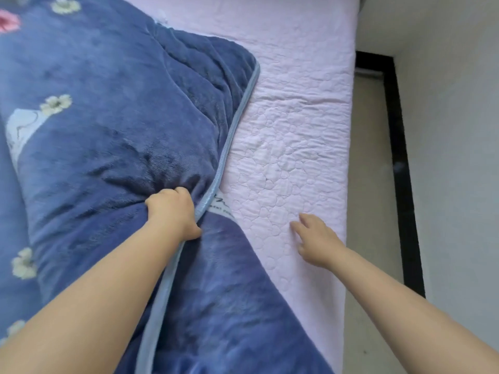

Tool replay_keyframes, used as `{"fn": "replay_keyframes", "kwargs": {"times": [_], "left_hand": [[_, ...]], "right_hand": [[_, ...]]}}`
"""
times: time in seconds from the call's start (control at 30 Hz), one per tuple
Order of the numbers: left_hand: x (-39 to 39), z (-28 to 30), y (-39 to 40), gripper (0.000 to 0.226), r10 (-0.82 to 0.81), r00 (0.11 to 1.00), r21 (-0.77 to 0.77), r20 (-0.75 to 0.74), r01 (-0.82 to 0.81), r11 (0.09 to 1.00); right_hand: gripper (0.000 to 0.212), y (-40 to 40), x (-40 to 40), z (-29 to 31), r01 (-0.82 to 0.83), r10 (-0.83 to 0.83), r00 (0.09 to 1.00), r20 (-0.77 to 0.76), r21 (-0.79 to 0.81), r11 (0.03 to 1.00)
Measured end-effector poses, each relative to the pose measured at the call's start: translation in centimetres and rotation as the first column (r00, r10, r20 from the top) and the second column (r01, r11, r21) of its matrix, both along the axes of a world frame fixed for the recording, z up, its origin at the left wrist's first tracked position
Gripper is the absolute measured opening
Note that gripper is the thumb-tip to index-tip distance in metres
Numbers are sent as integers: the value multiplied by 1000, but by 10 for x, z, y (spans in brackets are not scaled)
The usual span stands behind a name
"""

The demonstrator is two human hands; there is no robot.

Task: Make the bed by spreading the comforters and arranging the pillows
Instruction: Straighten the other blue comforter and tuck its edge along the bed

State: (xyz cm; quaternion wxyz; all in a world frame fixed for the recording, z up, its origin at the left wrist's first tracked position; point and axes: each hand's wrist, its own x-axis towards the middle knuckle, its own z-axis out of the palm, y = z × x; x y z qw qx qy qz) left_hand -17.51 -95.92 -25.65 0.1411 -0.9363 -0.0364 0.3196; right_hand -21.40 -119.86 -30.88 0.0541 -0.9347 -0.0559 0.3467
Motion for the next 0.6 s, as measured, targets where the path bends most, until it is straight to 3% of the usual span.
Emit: {"fn": "replay_keyframes", "kwargs": {"times": [0.13,0.3,0.47,0.6], "left_hand": [[8,-21,-17,59,-50,998,161,-47,57,985],[33,-30,-31,46,-113,972,289,-206,171,942],[77,-36,-25,37,-210,942,201,-263,267,943],[117,-36,-19,35,-171,908,80,-382,217,973]], "right_hand": [[57,-16,30,-25,-121,121,985,122,-13,993],[60,-18,84,-40,-133,123,978,167,52,990],[73,-6,136,-65,-194,183,939,290,8,981],[91,3,152,-75,-193,187,914,361,-19,981]]}}
